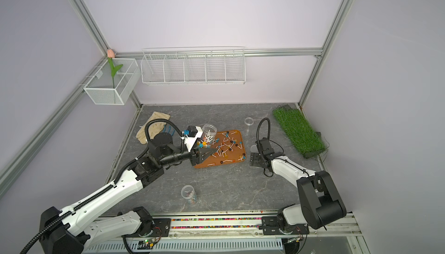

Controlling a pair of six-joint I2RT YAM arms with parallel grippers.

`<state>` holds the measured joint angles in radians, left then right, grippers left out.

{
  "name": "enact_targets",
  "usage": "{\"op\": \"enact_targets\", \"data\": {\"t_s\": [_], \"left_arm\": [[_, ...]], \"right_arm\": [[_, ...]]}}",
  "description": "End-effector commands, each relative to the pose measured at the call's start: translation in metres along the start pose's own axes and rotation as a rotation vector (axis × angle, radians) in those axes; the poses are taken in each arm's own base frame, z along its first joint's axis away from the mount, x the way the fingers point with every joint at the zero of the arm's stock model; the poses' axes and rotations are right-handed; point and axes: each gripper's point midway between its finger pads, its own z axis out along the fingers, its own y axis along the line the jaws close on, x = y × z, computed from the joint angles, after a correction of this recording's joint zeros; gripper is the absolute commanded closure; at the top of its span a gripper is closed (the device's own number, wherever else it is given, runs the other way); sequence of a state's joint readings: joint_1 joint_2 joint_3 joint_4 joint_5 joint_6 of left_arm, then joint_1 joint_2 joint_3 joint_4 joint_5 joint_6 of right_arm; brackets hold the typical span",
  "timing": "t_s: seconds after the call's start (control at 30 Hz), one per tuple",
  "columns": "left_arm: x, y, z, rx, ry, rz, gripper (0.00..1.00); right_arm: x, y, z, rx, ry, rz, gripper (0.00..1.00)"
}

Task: Pour the candies out of the jar
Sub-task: 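Place the lid at the center of the board, then pour the candies out of the jar onto the tray.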

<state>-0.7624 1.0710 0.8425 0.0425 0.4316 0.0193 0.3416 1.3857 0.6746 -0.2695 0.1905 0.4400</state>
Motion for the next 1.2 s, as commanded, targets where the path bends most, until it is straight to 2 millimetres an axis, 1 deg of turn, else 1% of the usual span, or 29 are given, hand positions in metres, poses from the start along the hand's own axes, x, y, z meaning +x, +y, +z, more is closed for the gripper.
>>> {"op": "enact_targets", "data": {"t_s": [0.0, 0.1, 0.2, 0.33, 0.53, 0.63, 0.8, 0.97, 1.07, 1.17], "left_arm": [[0.000, 0.006, -0.002, -0.046, -0.010, 0.007, 0.61], [0.013, 0.012, 0.000, -0.064, 0.024, -0.011, 0.61], [0.031, 0.021, 0.004, -0.090, 0.065, -0.050, 0.61], [0.058, 0.036, 0.009, -0.121, 0.104, -0.133, 0.60], [0.098, 0.062, 0.015, -0.194, 0.182, -0.260, 0.60], [0.119, 0.069, 0.019, -0.225, 0.262, -0.295, 0.60], [0.145, 0.076, 0.023, -0.250, 0.381, -0.332, 0.60], [0.178, 0.084, 0.019, -0.306, 0.557, -0.355, 0.60], [0.192, 0.085, 0.015, -0.314, 0.668, -0.361, 0.60], [0.201, 0.088, 0.011, -0.340, 0.739, -0.377, 0.60]], "right_arm": [[-0.025, 0.006, -0.025, -0.032, -0.078, 0.002, 0.08], [-0.041, 0.012, -0.045, -0.066, -0.139, 0.000, 0.04], [-0.053, 0.020, -0.064, -0.116, -0.189, 0.001, 0.01], [-0.065, 0.034, -0.090, -0.213, -0.252, -0.018, 0.01], [-0.072, 0.054, -0.124, -0.348, -0.325, -0.086, 0.03], [-0.071, 0.061, -0.135, -0.401, -0.341, -0.111, 0.04], [-0.069, 0.064, -0.139, -0.428, -0.343, -0.120, 0.04], [-0.067, 0.068, -0.137, -0.452, -0.344, -0.127, 0.05], [-0.066, 0.068, -0.134, -0.452, -0.347, -0.132, 0.06], [-0.064, 0.069, -0.131, -0.456, -0.346, -0.146, 0.06]]}}
